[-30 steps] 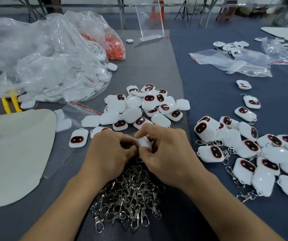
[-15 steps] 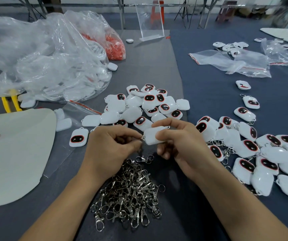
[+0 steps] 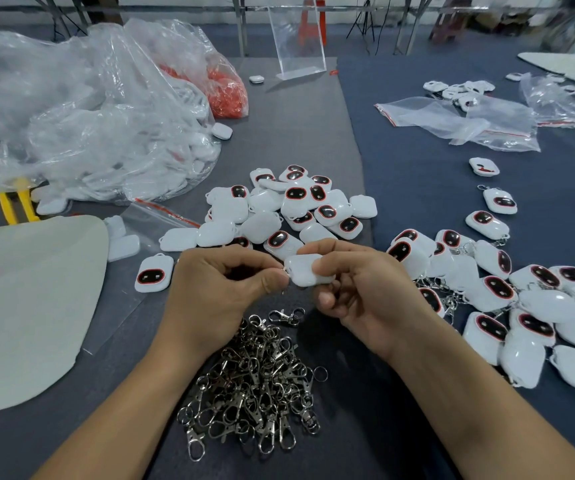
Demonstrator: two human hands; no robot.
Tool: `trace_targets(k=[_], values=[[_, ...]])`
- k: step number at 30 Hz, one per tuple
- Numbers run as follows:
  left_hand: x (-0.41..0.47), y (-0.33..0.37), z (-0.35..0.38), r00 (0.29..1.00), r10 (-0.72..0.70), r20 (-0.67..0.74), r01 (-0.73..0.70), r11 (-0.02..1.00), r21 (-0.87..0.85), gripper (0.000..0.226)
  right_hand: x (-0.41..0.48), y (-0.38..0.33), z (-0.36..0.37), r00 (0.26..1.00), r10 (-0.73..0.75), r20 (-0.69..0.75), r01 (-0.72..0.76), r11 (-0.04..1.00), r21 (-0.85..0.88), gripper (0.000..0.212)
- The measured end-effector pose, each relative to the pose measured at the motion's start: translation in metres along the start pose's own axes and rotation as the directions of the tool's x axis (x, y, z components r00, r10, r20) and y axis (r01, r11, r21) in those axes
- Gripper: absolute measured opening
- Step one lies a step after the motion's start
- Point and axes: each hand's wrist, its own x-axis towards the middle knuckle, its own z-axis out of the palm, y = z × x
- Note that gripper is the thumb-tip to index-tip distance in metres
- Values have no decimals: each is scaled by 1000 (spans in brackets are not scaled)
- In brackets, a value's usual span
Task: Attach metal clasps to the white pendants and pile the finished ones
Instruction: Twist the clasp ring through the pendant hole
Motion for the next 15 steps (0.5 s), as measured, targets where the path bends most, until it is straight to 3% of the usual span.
trace_targets(k=[6, 9, 12, 15], values=[[1, 1, 3, 981, -180, 74, 188, 975, -122, 27, -3, 0, 1, 997, -59, 43, 59, 998, 7, 30], [0, 4, 2, 986, -158, 56, 164, 975, -149, 26, -5, 1, 2, 993, -100, 62, 101, 995, -14, 32], [2, 7, -3, 999, 32, 30, -34, 996, 87, 9, -7, 0, 2, 985, -160, 57, 162, 986, -38, 33], [0, 6, -7, 965, 252, 75, -259, 862, 436, 3, -8, 4, 7, 971, -237, 36, 240, 967, -90, 32]])
